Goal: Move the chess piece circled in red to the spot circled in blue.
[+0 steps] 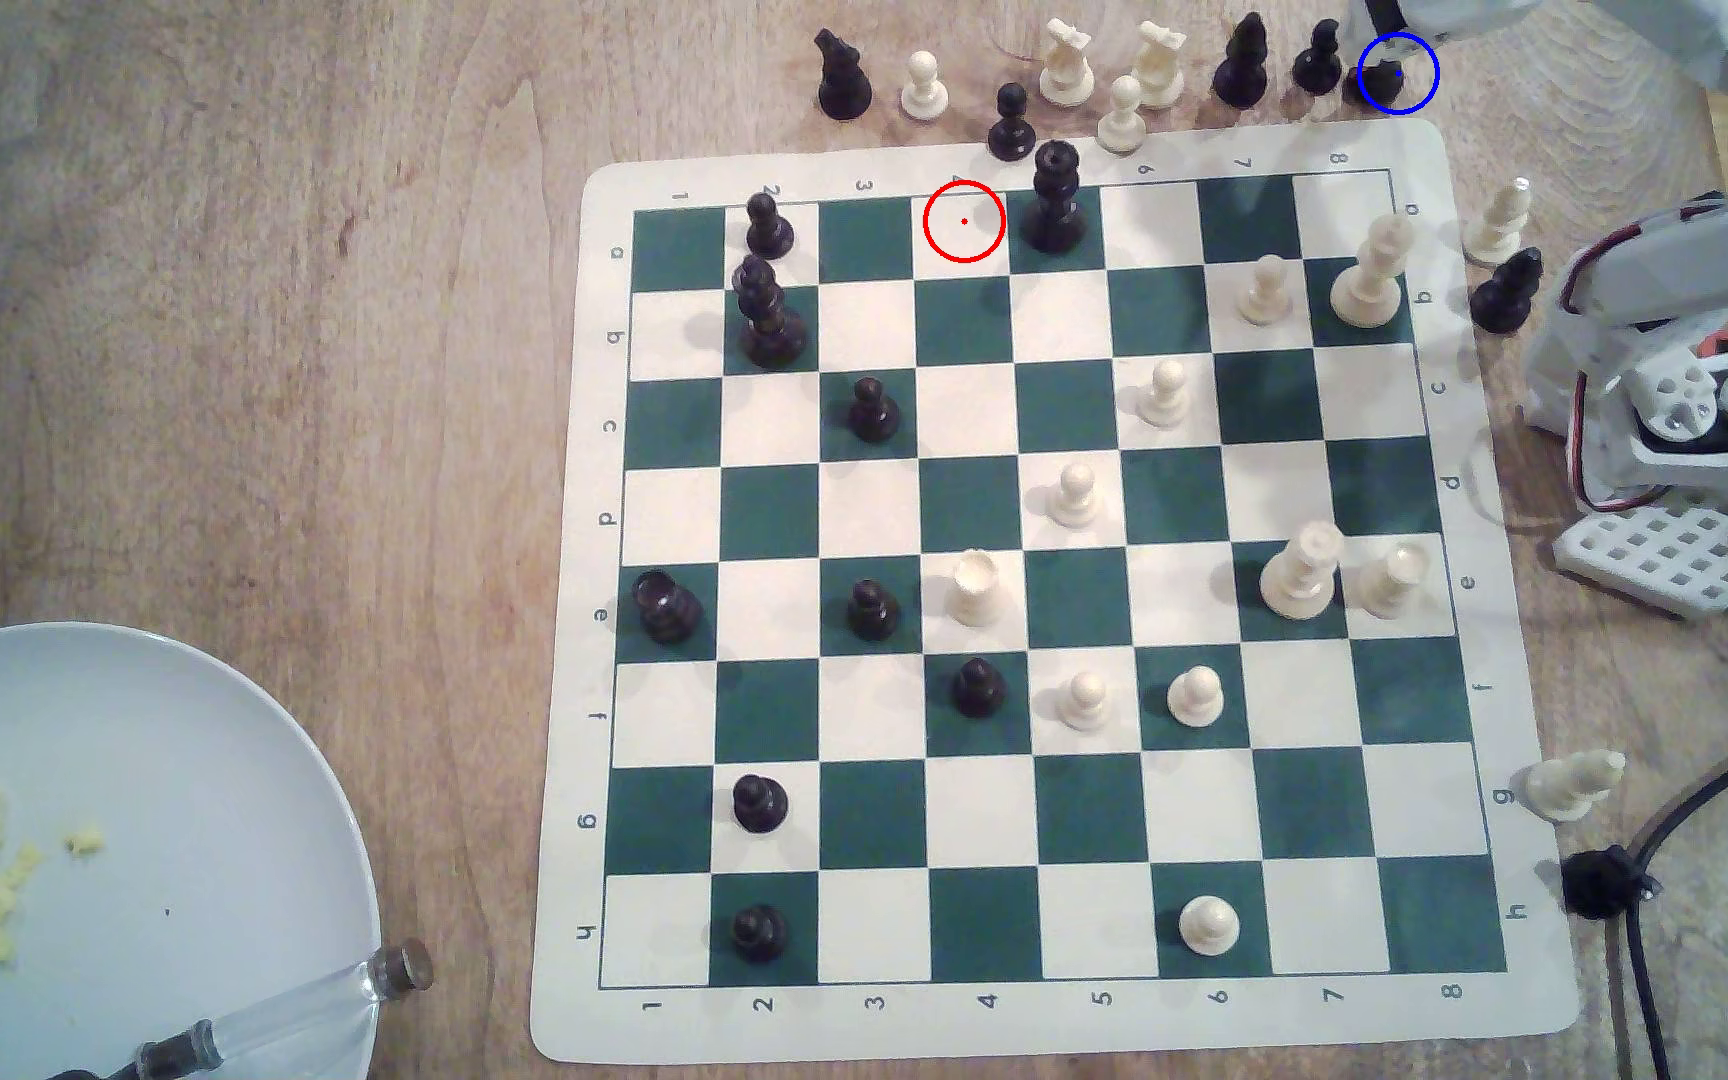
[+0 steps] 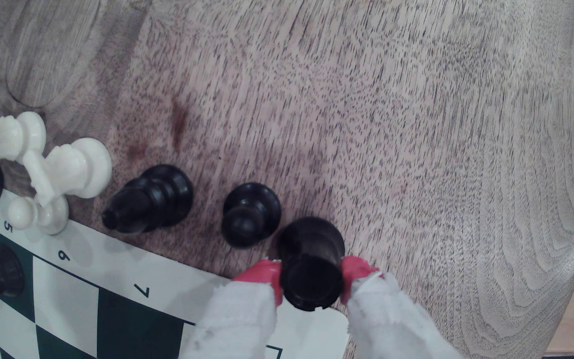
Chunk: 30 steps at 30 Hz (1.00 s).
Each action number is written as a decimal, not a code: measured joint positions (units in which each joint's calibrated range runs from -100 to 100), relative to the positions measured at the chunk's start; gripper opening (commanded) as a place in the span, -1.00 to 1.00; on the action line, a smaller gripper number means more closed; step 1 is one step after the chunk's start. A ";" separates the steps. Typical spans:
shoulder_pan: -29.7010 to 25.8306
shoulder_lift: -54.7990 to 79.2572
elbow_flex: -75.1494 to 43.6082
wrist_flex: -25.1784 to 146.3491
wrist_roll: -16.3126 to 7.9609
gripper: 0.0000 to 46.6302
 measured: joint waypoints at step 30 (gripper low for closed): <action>2.14 -1.01 1.81 -0.56 0.98 -0.37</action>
